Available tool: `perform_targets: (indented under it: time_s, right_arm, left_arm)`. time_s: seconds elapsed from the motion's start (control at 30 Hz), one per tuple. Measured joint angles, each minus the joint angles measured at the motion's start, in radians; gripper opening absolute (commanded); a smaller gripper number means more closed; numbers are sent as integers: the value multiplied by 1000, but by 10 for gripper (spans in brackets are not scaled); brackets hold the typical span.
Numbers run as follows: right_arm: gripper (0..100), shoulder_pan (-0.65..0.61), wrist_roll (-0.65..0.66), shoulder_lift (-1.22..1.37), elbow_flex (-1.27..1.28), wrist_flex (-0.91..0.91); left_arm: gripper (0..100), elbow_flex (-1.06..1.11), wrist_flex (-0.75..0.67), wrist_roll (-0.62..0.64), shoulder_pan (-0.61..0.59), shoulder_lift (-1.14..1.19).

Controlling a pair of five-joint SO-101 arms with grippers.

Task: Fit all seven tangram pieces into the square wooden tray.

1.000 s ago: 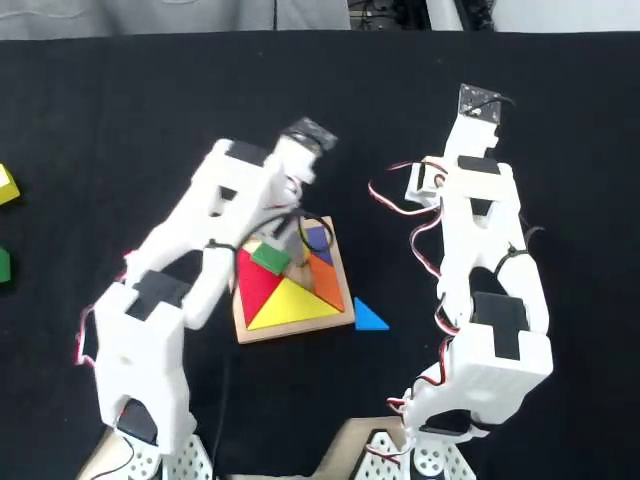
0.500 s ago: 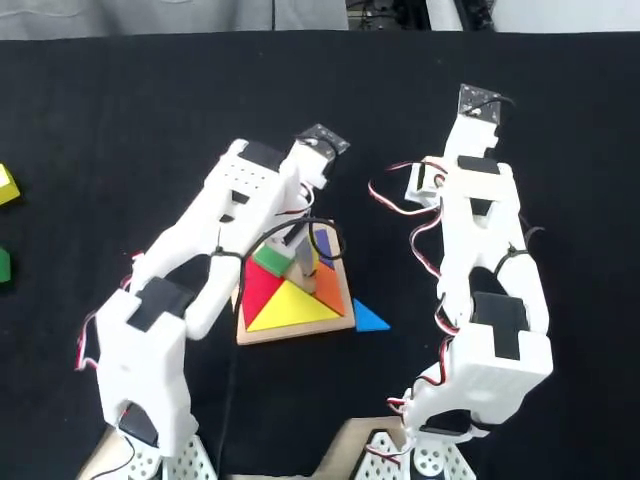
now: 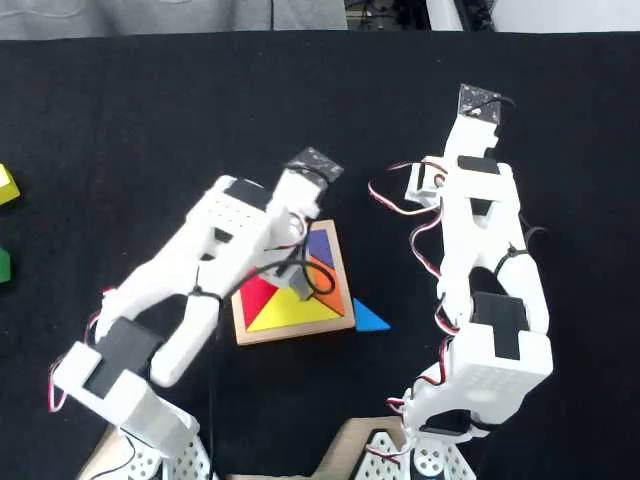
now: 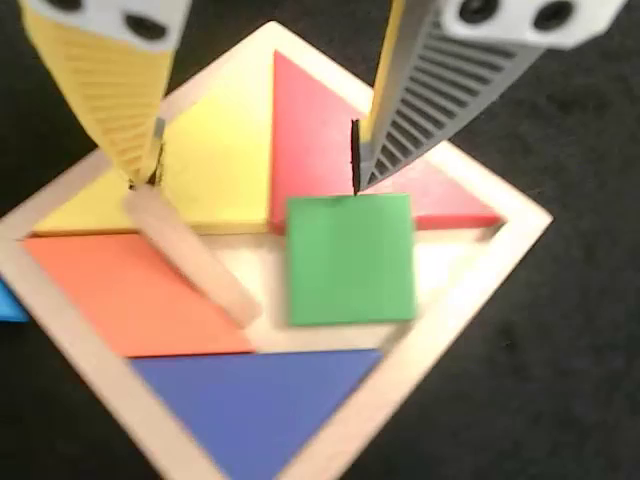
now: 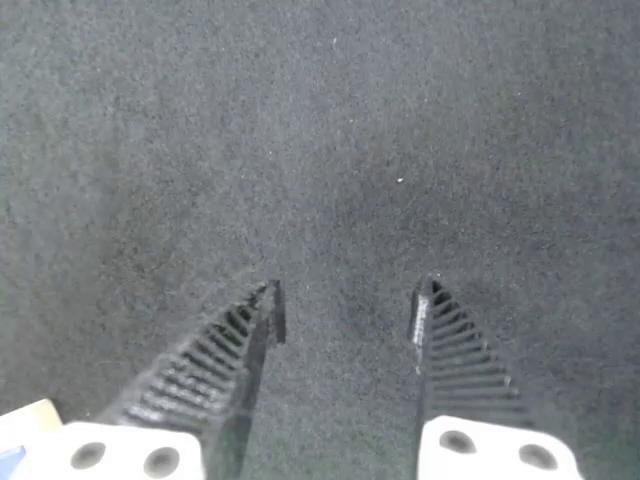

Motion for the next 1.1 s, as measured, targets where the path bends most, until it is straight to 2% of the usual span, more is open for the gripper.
perform_targets:
  time_s: [0.3,0.47,0.6,0.8,0.93,1.1]
  right_arm:
    - [208,0,0,0,0,0]
    - [208,0,0,0,0,0]
    - [208,0,0,0,0,3]
    - [208,0,0,0,0,5]
    - [208,0,0,0,0,5]
    - [208,0,0,0,0,5]
  left_arm:
    - [306,5,-44,54,46,-15]
    - [306,5,51,52,-31,-54]
    - [306,11,84,-34,-132,-135]
    - [306,112,-103,-69,-147,-126]
    - [306,100,-130,-75,-166,-58]
    - [306,26,-132,-75,-261,60]
